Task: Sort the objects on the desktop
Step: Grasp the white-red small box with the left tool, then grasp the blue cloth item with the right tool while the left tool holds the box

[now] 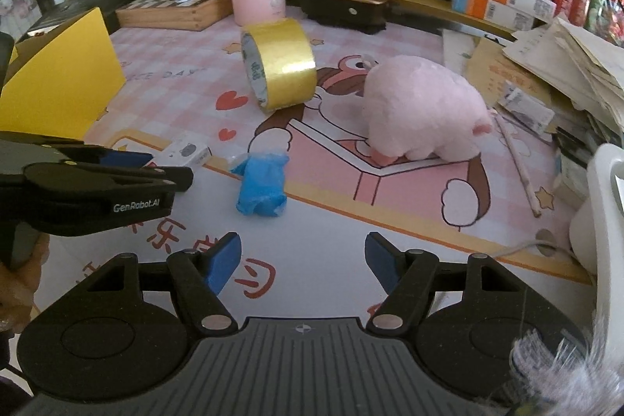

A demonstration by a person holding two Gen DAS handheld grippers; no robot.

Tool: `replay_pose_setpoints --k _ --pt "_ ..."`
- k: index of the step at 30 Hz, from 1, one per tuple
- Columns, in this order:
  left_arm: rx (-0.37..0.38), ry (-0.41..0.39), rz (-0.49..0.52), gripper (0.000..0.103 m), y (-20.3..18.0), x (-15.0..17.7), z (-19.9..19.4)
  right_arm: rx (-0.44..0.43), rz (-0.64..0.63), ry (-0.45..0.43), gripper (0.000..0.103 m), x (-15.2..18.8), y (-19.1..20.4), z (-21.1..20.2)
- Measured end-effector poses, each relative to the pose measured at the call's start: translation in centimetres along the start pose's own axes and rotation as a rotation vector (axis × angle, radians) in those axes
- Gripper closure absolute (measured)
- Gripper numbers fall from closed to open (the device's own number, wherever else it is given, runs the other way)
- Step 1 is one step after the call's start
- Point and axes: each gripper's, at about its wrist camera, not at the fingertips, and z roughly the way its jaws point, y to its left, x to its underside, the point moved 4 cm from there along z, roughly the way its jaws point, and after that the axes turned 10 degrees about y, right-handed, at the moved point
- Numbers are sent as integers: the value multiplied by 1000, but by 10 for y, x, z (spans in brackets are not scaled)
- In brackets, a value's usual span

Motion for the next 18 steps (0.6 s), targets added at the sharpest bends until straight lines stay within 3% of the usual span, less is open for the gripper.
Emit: replay_pose_setpoints --k 4,12,18 --pt "14 -3 -23 73 3 1 -4 -22 -11 -2 35 -4 2 3" --pt "3 -82 -47 74 13 -3 -36 -67 -30 -4 35 -17 13 16" --pt "-9 -92 -68 74 21 4 -52 -86 -40 13 41 -24 18 30"
